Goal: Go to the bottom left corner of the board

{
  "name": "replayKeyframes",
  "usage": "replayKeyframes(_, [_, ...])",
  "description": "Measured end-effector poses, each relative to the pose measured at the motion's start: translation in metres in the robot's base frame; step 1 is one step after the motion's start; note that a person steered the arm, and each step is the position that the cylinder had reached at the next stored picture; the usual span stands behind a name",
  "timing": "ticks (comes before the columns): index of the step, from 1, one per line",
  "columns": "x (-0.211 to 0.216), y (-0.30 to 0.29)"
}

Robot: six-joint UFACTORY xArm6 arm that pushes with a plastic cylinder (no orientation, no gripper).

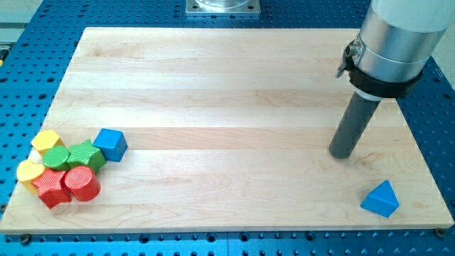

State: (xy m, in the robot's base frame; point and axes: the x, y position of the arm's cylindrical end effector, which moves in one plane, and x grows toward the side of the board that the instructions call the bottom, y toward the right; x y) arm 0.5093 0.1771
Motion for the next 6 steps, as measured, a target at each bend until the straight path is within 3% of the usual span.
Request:
replayKeyframes(2, [0.003,0.000])
replayKeyframes(4, [0.001,-0.133])
replayKeyframes(5, [0.068,-0.193])
replayKeyframes(6, [0.105,-0.273])
